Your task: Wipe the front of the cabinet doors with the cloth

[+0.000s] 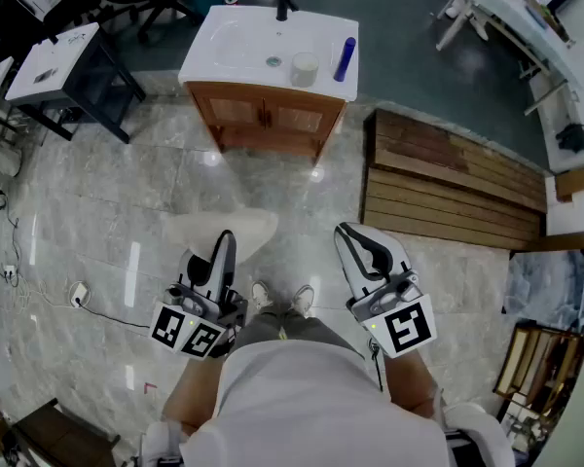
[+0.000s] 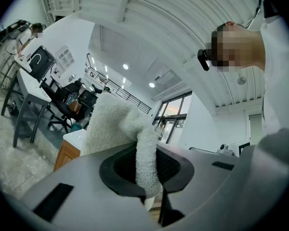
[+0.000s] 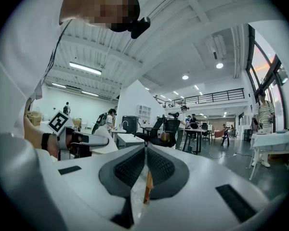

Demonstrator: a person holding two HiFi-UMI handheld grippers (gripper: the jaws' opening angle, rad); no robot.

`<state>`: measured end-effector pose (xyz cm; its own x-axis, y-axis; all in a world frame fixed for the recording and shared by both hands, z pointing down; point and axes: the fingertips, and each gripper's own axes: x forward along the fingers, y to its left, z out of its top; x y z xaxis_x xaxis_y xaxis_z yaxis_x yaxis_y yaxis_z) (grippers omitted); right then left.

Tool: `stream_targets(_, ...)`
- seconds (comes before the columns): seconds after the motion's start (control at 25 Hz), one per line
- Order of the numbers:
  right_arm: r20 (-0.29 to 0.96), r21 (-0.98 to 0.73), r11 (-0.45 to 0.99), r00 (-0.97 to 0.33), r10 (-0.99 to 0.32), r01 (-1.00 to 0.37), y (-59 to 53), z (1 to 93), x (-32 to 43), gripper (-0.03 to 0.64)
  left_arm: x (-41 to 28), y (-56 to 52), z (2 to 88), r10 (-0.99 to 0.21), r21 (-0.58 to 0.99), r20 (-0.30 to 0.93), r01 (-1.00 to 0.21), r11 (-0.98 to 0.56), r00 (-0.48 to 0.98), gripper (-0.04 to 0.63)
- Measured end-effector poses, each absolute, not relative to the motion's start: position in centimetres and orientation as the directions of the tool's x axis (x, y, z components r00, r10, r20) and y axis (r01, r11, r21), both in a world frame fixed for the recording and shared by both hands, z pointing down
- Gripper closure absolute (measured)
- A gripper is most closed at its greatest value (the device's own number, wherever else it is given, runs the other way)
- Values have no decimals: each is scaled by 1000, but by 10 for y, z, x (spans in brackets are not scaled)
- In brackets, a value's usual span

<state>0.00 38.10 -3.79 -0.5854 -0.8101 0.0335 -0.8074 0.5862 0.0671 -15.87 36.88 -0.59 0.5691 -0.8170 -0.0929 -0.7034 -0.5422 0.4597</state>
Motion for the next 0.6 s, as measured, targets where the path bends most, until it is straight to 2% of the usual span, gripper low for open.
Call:
stream_targets(0.32, 38, 56, 606, -605, -795, -793, 391, -37, 11, 572, -140, 372, -18, -819, 431, -110, -715, -550, 564, 543)
stream_targets(0.6, 6, 55, 580, -581, -814, -812, 391, -42, 50, 572, -119, 375, -15, -831, 410, -82, -741, -532, 551, 543)
